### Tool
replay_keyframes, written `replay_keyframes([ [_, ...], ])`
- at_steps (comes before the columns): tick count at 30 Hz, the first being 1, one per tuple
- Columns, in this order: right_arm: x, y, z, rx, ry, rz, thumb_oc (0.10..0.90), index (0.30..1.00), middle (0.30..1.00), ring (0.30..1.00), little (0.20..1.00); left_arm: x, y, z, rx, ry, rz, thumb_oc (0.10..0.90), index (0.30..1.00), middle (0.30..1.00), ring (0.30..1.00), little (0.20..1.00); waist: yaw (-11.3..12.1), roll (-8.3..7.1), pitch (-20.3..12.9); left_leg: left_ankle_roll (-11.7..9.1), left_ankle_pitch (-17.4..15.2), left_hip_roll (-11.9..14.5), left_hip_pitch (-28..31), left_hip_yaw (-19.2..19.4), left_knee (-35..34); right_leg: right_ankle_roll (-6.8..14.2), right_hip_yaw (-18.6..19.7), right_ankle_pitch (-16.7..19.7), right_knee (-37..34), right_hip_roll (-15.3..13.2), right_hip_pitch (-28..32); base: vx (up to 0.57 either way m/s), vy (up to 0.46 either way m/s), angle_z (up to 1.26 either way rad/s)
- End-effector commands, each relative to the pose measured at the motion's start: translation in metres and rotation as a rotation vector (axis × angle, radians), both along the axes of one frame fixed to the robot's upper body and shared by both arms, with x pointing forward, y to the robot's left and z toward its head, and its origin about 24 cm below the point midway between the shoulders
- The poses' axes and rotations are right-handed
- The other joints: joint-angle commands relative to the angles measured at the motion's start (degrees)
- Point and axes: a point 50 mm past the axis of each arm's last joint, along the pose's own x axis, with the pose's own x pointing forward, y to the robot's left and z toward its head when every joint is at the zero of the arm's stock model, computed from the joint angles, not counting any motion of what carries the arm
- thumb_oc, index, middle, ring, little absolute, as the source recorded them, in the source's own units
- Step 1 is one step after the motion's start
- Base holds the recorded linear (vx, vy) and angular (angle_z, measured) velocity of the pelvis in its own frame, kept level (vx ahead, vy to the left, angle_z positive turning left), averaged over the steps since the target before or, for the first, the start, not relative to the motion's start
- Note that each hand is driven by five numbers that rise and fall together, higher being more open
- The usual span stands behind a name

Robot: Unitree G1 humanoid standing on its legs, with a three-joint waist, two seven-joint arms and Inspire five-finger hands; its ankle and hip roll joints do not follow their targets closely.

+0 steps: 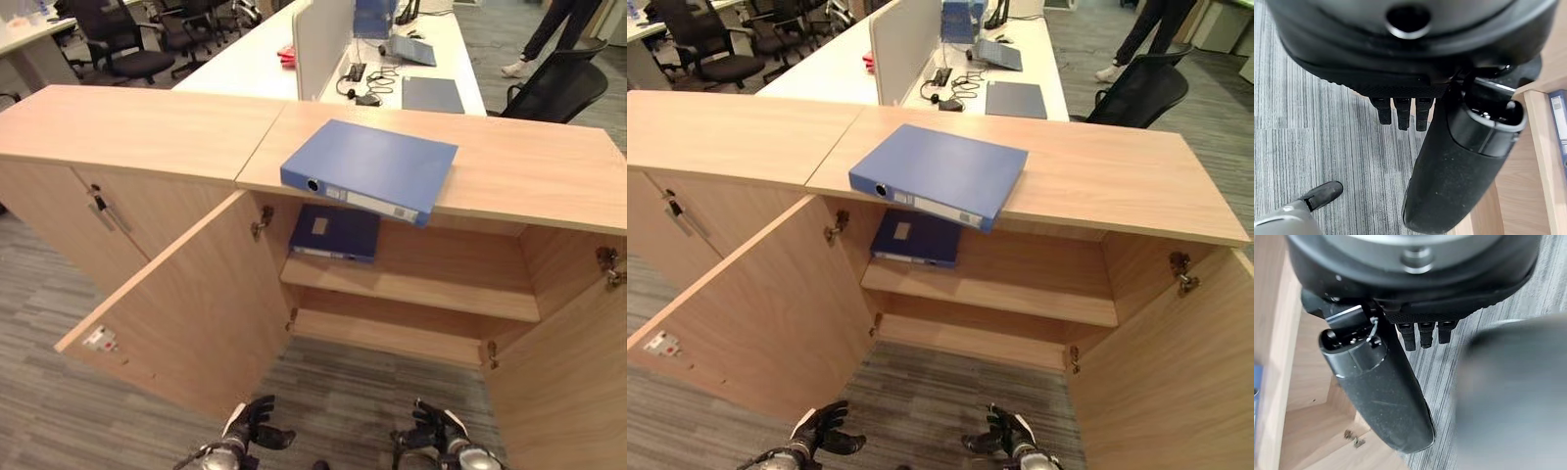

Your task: Put the empty folder in the office cabinet

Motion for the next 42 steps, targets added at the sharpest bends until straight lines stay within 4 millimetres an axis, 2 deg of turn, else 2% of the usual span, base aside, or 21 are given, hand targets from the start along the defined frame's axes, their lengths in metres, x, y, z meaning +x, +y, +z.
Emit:
replay_keyframes([
  [1,0.034,-0.028,0.023,-0.079,-0.148,-0.025,0.8,0.9,0.9,0.9,0.9,0.035,0.004,0.02,0.022,-0.157,-0.036,0.8,0.9,0.9,0.9,0.9,-0.7,0.54,2.8,-7.0,-5.9,4.6,2.7,-5.2,1.4,1.4,-1.5,4.5,-4.6,-1.1,5.1,0.13,-0.086,-0.11],
  [3,0.024,-0.035,0.019,-0.086,-0.115,-0.071,0.8,0.9,0.9,0.9,0.9,0.029,0.005,0.018,0.025,-0.143,-0.019,0.8,0.9,0.9,0.9,0.9,-1.8,0.52,2.8,-7.5,-7.2,4.7,5.2,-4.5,0.9,2.6,-1.4,7.0,-7.1,-3.2,3.8,0.23,-0.142,-0.1],
  [4,0.024,-0.035,0.019,-0.087,-0.115,-0.071,0.8,0.9,0.9,0.9,0.9,0.029,0.005,0.018,0.025,-0.143,-0.019,0.8,0.9,0.9,0.9,0.9,-1.8,0.56,2.8,-7.5,-7.2,4.8,5.3,-4.4,0.9,2.6,-1.4,7.0,-7.1,-3.2,3.9,0.22,-0.128,0.0],
  [9,-0.008,-0.051,0.008,-0.089,-0.023,-0.169,0.8,0.9,0.9,0.9,0.9,0.015,0.009,0.01,0.033,-0.091,0.007,0.8,0.9,0.9,0.9,0.9,-3.6,-0.35,1.3,-8.8,-9.8,3.9,9.5,-6.7,-0.1,3.3,1.8,10.3,-8.8,-4.2,5.1,0.27,-0.175,0.12],
  [11,-0.017,-0.057,0.007,-0.103,0.002,-0.18,0.8,0.9,0.9,0.9,0.9,0.012,0.008,0.008,0.029,-0.081,0.011,0.8,0.9,0.9,0.9,0.9,-3.8,-0.07,0.5,-9.5,-10.3,5.1,10.5,-8.0,-0.1,3.0,2.1,11.2,-9.2,-3.8,6.0,0.26,-0.258,0.26],
  [12,-0.023,-0.063,0.006,-0.116,0.022,-0.197,0.8,0.9,0.9,0.9,0.9,0.009,0.005,0.005,0.019,-0.07,0.029,0.8,0.9,0.9,0.9,0.9,-4.0,0.6,-0.2,-10.5,-10.1,6.9,10.1,-9.5,1.0,2.2,2.1,10.6,-9.3,-2.4,6.9,0.11,-0.191,-0.07],
  [13,-0.023,-0.063,0.006,-0.116,0.022,-0.197,0.8,0.9,0.9,0.9,0.9,0.009,0.005,0.005,0.018,-0.07,0.029,0.8,0.9,0.9,0.9,0.9,-4.0,0.68,-0.2,-10.5,-10.1,7.0,10.0,-9.5,1.0,2.2,1.9,10.6,-9.3,-2.3,6.9,0.14,-0.304,-0.08],
  [18,-0.021,-0.077,0.011,-0.145,0.011,-0.223,0.8,0.9,0.9,0.9,0.9,0.019,-0.006,0.008,-0.02,-0.103,0.028,0.8,0.9,0.9,0.9,0.9,-4.4,2.46,-0.4,-14.8,-3.3,11.3,5.9,-12.7,7.1,-1.0,0.7,6.7,-9.8,1.2,10.2,0.09,-0.257,0.1],
  [19,-0.021,-0.082,0.012,-0.162,0.017,-0.225,0.8,0.9,0.9,0.9,0.9,0.021,-0.008,0.008,-0.026,-0.108,0.019,0.8,0.9,0.9,0.9,0.9,-4.3,2.83,-0.4,-16.3,0.7,12.7,4.8,-13.4,9.0,-2.2,0.0,4.9,-10.5,2.5,12.3,0.1,-0.217,0.33],
  [20,-0.021,-0.082,0.012,-0.162,0.017,-0.225,0.8,0.9,0.9,0.9,0.9,0.021,-0.008,0.008,-0.026,-0.108,0.019,0.8,0.9,0.9,0.9,0.9,-4.5,2.89,-0.4,-16.4,0.7,12.8,4.8,-13.6,8.9,-2.3,-0.1,4.9,-10.5,2.6,12.4,0.12,-0.218,0.32],
  [21,-0.02,-0.082,0.013,-0.163,0.016,-0.22,0.8,0.9,0.9,0.9,0.9,0.022,-0.009,0.008,-0.026,-0.103,0.017,0.8,0.9,0.9,0.9,0.9,-4.4,2.86,-0.4,-17.1,2.8,13.4,4.1,-13.5,10.1,-2.7,-0.5,4.1,-10.7,3.0,13.3,0.07,-0.118,0.17],
  [24,-0.014,-0.084,0.015,-0.171,0.003,-0.199,0.8,0.9,0.9,0.9,0.9,0.024,-0.01,0.009,-0.034,-0.108,0.018,0.8,0.9,0.9,0.9,0.9,-4.7,1.82,0.1,-18.1,8.3,14.1,1.3,-12.9,17.2,-4.3,-1.1,2.6,-11.1,3.7,15.9,0.11,-0.232,0.16],
  [25,-0.01,-0.085,0.018,-0.175,-0.008,-0.183,0.8,0.9,0.9,0.9,0.9,0.026,-0.01,0.01,-0.04,-0.118,0.018,0.8,0.9,0.9,0.9,0.9,-4.1,0.28,0.9,-17.8,10.3,13.5,-1.3,-12.4,23.6,-5.4,-0.8,2.0,-11.3,3.6,17.3,0.08,-0.238,0.1],
  [29,-0.008,-0.087,0.018,-0.19,0.006,-0.169,0.8,0.9,0.9,0.9,0.9,0.026,-0.012,0.01,-0.042,-0.111,0.019,0.8,0.9,0.9,0.9,0.9,-3.6,-0.6,1.7,-16.6,9.6,14.5,-3.1,-9.7,26.0,-5.7,-1.1,0.9,-11.9,3.8,19.3,0.08,-0.135,0.07],
  [30,-0.008,-0.087,0.018,-0.194,0.011,-0.169,0.8,0.9,0.9,0.9,0.9,0.026,-0.013,0.009,-0.045,-0.11,0.019,0.8,0.9,0.9,0.9,0.9,-3.6,-0.4,1.7,-16.7,9.6,15.5,-3.1,-8.5,24.2,-5.4,-1.4,0.7,-12.1,3.7,19.7,0.11,0.041,0.0],
  [31,-0.009,-0.088,0.018,-0.196,0.012,-0.176,0.8,0.9,0.9,0.9,0.9,0.026,-0.013,0.009,-0.047,-0.11,0.016,0.8,0.9,0.9,0.9,0.9,-3.3,-0.19,1.5,-16.6,7.8,15.9,-3.2,-8.0,19.5,-4.7,-1.6,0.6,-12.2,3.5,19.9,0.12,0.045,0.05],
  [32,-0.009,-0.088,0.018,-0.196,0.013,-0.176,0.8,0.9,0.9,0.9,0.9,0.025,-0.013,0.009,-0.047,-0.109,0.016,0.8,0.9,0.9,0.9,0.9,-3.1,-0.16,1.6,-16.6,7.6,15.9,-2.7,-7.7,19.3,-4.6,-1.4,0.4,-12.2,3.5,20.1,0.12,0.056,0.08],
  [36,-0.006,-0.086,0.018,-0.195,0.006,-0.164,0.8,0.9,0.9,0.9,0.9,0.021,-0.014,0.007,-0.036,-0.091,-0.011,0.8,0.9,0.9,0.9,0.9,-2.0,0.68,1.0,-16.5,3.2,14.4,-2.4,-9.8,10.3,-3.5,-0.5,-0.4,-12.3,3.9,20.6,0.07,0.071,0.15],
  [39,-0.008,-0.083,0.016,-0.19,0.015,-0.155,0.8,0.9,0.9,0.9,0.9,0.018,-0.012,0.005,-0.023,-0.072,-0.023,0.8,0.9,0.9,0.9,0.9,-1.7,0.53,0.7,-16.2,1.5,13.8,-1.7,-9.8,10.1,-3.1,-0.2,-0.1,-12.3,3.2,21.3,0.05,0.107,-0.19],
  [40,-0.011,-0.078,0.013,-0.18,0.028,-0.149,0.8,0.9,0.9,0.9,0.9,0.018,-0.009,0.005,-0.015,-0.07,-0.026,0.8,0.9,0.9,0.9,0.9,-1.6,0.37,0.5,-15.6,-0.7,13.2,-0.7,-8.8,8.7,-2.7,0.0,0.4,-12.0,2.6,21.3,0.04,0.162,-0.39],
  [42,-0.013,-0.074,0.011,-0.173,0.039,-0.141,0.8,0.9,0.9,0.9,0.9,0.018,-0.007,0.005,-0.005,-0.069,-0.029,0.8,0.9,0.9,0.9,0.9,-1.3,0.17,0.3,-14.8,-2.5,12.4,0.4,-8.3,7.5,-2.3,0.8,0.9,-11.7,1.9,21.0,0.02,0.184,-0.25],
])
